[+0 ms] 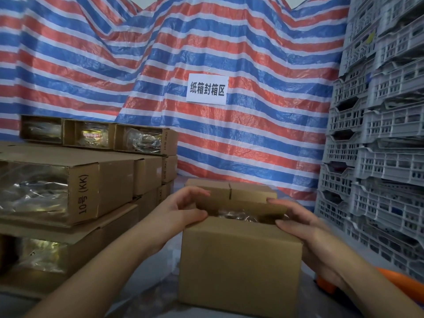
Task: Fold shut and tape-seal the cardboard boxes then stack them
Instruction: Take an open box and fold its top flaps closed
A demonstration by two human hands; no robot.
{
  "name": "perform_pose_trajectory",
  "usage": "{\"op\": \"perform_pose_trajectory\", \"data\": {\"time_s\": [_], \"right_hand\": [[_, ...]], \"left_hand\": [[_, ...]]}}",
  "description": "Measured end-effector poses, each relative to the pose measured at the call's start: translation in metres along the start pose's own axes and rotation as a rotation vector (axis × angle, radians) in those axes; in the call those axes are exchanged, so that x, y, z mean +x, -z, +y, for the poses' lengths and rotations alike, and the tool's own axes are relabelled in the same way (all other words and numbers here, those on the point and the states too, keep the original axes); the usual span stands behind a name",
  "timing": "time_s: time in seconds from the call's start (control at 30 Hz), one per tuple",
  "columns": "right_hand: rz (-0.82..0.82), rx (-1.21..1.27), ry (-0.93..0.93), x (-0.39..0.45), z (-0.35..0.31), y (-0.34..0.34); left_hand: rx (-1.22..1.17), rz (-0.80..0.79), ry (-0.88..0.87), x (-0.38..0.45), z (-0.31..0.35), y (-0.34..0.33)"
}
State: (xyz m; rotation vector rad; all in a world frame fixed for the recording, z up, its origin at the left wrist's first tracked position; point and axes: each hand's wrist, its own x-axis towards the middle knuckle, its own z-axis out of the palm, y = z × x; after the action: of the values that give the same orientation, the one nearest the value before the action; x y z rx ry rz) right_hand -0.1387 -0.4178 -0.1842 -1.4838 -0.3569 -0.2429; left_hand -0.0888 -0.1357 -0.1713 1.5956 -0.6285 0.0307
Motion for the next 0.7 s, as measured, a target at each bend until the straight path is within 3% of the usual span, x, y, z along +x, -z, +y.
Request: {"op": "perform_pose_trajectory", "data": {"time_s": [0.4, 0.5, 0.57, 0.63, 0.7], "right_hand": [[0.135, -0.313, 0.046, -0.006, -0.003, -0.004], [0.128, -0.314, 0.048, -0.006, -0.004, -0.005], [0.126, -0.311, 0.042, -0.007, -0.004, -0.004], [0.115, -0.303, 0.026, -0.008, -0.005, -0.004], [0.096, -0.297, 0.005, -0.009, -0.006, -0.003]], "left_hand": [[0.343, 0.020, -0.033, -0.004, 0.008, 0.001], [0.746, 0.006, -0.069, -0.005, 0.027, -0.003], [1.066, -0.013, -0.204, -0.006, 0.043, -0.017], [1.171, -0.096, -0.337, -0.004, 0.052, -0.040], [1.208, -0.231, -0.313, 0.001, 0.055, -0.064]]}}
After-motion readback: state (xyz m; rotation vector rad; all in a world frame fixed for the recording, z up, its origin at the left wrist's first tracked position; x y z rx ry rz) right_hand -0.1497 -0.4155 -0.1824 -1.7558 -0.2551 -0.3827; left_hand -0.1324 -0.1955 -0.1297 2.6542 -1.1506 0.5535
